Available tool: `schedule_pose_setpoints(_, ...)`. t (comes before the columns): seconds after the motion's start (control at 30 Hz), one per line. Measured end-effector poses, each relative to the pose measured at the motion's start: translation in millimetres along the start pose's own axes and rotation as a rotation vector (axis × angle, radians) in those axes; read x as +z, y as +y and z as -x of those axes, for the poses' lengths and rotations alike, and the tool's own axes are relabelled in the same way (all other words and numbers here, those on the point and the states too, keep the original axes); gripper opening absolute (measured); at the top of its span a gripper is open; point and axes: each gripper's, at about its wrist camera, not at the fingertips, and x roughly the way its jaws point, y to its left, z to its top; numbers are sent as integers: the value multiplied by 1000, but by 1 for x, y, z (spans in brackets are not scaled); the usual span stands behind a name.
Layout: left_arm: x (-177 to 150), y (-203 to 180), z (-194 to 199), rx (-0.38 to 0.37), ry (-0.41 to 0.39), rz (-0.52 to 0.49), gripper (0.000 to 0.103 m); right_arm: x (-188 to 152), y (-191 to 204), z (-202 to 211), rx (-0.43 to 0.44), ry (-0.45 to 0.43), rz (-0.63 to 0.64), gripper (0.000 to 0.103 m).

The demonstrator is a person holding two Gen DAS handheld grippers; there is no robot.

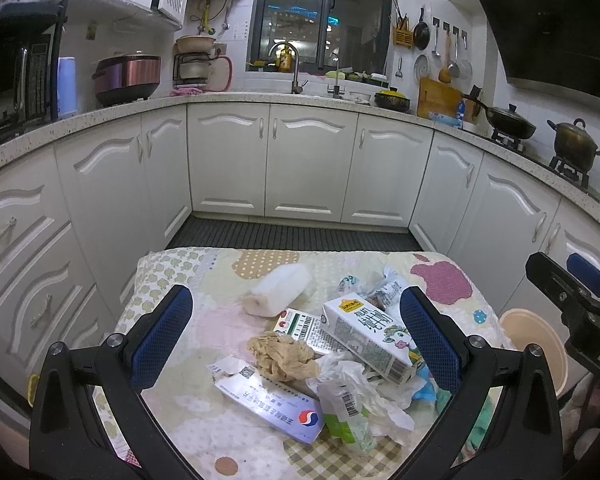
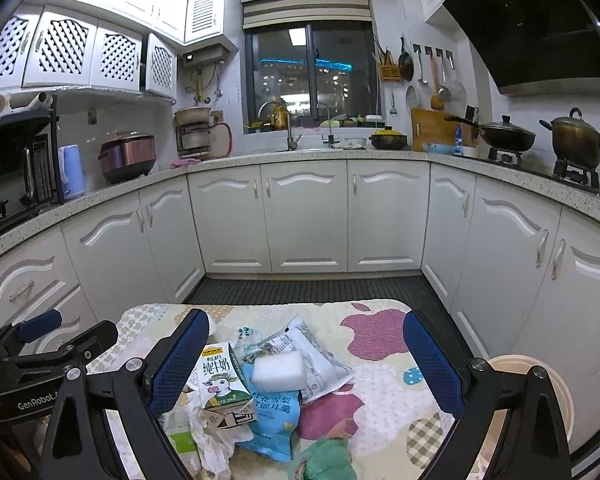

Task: Collect trash

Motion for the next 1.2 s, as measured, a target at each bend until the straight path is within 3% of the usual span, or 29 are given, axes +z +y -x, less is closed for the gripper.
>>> schedule_pose_setpoints(1.2, -6, 2, -10, -4, 26, 13, 103, -8, -2, -6, 9, 21, -10, 97)
